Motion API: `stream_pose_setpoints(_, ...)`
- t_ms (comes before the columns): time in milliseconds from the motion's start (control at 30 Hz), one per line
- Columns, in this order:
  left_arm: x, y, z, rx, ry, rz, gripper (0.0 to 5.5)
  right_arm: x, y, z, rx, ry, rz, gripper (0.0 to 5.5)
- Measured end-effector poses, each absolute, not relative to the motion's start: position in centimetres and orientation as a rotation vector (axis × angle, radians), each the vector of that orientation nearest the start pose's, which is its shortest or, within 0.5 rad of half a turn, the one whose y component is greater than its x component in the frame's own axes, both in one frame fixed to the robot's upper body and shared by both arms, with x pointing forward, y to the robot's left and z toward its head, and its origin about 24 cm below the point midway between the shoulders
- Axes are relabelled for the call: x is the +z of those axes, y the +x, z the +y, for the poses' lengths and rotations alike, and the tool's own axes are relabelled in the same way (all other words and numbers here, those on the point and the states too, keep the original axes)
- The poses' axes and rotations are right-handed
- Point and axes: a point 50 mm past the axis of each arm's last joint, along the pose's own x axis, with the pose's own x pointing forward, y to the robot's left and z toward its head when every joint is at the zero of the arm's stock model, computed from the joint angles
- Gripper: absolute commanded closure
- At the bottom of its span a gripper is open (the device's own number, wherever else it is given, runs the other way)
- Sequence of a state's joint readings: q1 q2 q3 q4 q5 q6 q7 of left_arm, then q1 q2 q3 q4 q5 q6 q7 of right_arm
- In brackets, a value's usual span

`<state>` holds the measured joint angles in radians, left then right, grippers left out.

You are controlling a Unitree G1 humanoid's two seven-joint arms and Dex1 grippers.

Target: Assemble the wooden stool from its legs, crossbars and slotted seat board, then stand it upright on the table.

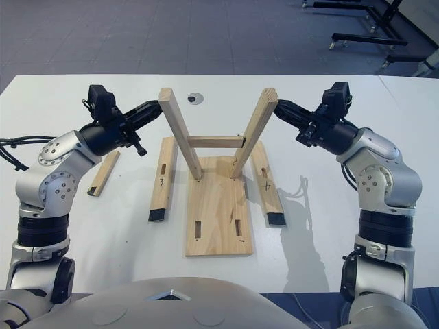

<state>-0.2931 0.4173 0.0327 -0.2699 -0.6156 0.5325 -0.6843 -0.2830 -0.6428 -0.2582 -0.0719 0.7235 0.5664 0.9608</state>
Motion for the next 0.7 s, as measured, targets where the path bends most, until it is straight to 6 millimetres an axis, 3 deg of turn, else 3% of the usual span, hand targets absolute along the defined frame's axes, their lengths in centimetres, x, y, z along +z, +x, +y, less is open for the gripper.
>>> stream_pose_setpoints(700, 15.1, 27.4, 13.8, -0.95, -0.14, -0.02, 5.48, 16.5, 27.1, -23.6, 0.914, 0.077, 0.032, 5.5)
